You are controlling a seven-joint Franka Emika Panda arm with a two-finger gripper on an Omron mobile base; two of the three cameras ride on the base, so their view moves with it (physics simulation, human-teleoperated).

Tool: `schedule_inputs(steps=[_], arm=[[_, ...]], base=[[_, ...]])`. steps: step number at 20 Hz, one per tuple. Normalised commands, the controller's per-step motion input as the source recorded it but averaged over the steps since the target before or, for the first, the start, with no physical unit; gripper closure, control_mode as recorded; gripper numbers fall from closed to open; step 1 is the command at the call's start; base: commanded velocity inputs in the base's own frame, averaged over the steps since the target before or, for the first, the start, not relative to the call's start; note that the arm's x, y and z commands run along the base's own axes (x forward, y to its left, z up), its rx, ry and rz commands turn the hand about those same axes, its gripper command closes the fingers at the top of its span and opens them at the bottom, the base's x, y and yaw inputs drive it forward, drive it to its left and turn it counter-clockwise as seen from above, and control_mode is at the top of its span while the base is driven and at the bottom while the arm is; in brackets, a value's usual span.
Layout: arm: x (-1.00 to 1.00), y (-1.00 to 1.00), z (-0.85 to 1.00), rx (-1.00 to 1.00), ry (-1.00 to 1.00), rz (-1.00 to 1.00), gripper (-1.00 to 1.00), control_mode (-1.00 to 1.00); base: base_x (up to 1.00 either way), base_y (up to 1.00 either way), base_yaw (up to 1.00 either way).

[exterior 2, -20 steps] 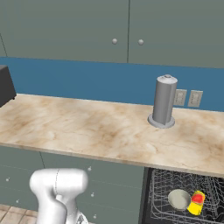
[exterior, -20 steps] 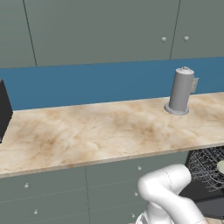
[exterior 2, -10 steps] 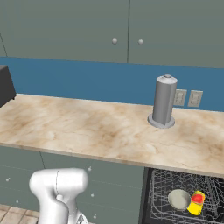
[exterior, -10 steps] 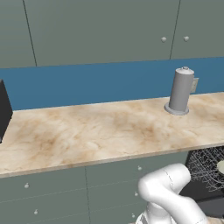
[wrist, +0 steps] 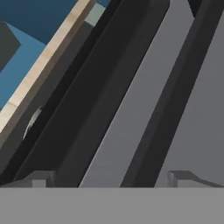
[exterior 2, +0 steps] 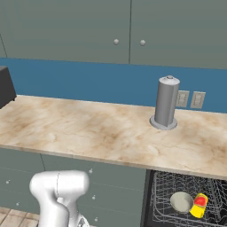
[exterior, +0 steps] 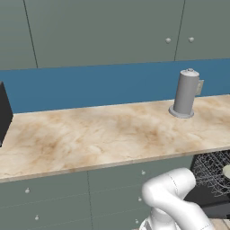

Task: Pick up the cup and bowl from the counter, place them in the dishwasher, and close the dishwasher door.

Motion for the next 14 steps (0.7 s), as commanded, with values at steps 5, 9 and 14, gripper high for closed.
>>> schedule_inputs(steps=[5,9,14], arm=[[0.99,-0.01,-0.16,-0.01,-0.07,-0.09,-1.0,-1.0],[1.0,-0.02,-0.23,-0.01,-0.04,-0.1,-1.0,-1.0],[1.0,-0.01,-0.3,0.0,-0.02,-0.1,-1.0,-1.0]], base=[[0.0,0.0,0.0],[0.0,0.0,0.0],[0.0,0.0,0.0]])
